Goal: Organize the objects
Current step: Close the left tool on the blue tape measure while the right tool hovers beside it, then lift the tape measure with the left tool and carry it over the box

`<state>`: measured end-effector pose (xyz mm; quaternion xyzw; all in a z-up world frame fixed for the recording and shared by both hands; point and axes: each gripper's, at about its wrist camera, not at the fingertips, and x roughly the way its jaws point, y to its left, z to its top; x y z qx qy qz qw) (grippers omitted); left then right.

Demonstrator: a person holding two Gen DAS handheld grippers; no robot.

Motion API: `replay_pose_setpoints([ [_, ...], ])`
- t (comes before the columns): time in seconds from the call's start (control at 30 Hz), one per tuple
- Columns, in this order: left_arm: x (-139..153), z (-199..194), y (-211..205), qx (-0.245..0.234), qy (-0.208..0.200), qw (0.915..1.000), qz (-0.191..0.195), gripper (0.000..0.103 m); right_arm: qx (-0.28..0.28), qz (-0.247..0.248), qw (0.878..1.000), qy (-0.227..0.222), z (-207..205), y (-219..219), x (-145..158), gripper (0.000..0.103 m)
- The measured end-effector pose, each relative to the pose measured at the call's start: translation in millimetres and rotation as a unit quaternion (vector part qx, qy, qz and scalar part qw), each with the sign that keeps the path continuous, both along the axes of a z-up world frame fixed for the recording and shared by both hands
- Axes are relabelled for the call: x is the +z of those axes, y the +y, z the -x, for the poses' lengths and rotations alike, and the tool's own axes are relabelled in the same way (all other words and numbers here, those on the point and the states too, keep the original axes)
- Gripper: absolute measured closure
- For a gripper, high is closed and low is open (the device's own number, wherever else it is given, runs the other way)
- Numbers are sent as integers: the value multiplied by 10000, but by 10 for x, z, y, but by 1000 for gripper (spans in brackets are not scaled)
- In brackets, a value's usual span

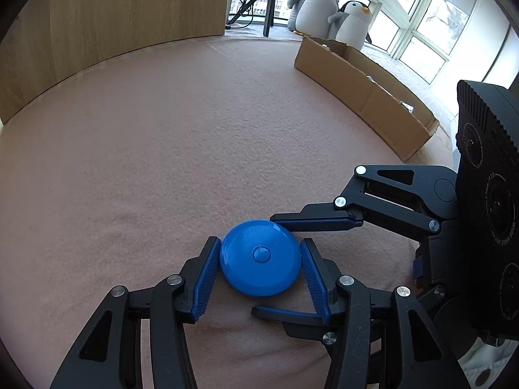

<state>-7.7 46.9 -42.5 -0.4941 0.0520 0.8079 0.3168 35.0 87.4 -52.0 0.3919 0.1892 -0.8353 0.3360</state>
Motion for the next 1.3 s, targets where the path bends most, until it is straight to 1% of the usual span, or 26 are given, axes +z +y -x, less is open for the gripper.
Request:
replay_pose_setpoints([
  [0.03, 3, -4, -7, 14, -12, 10000, -16, 49, -25, 16, 10000, 14, 2, 7, 9, 58],
  [0.13, 47, -33, 5, -7, 68, 10000, 34, 49, -7, 18, 9999, 121, -31, -9, 45, 58],
  [0.23, 159, -75, 16, -13, 219, 9997, 70, 49, -40, 83, 9996, 284, -67, 0, 136, 58],
  [0.4, 486, -130, 77, -42, 525, 9985, 144, 49, -87, 210, 9977, 633, -169, 61, 390, 58],
  [0.6, 910, -175, 190, -87, 886, 9958, 213, 49, -116, 211, 9937, 1090, -240, 130, 724, 58],
  [0.8, 1156, -174, 386, -232, 1127, 9930, 273, 49, -277, 216, 9908, 1307, -245, 261, 925, 58],
  [0.9, 1214, -151, 524, -360, 1185, 9920, 260, 49, -428, 206, 9894, 1370, -252, 384, 970, 58],
  [1.03, 1260, -104, 810, -635, 1250, 9898, 260, 49, -722, 202, 9870, 1424, -193, 615, 1017, 58],
  [1.3, 1260, 27, 1604, -1415, 1330, 9808, 165, 49, -1529, 79, 9761, 1544, -166, 1284, 1038, 58],
])
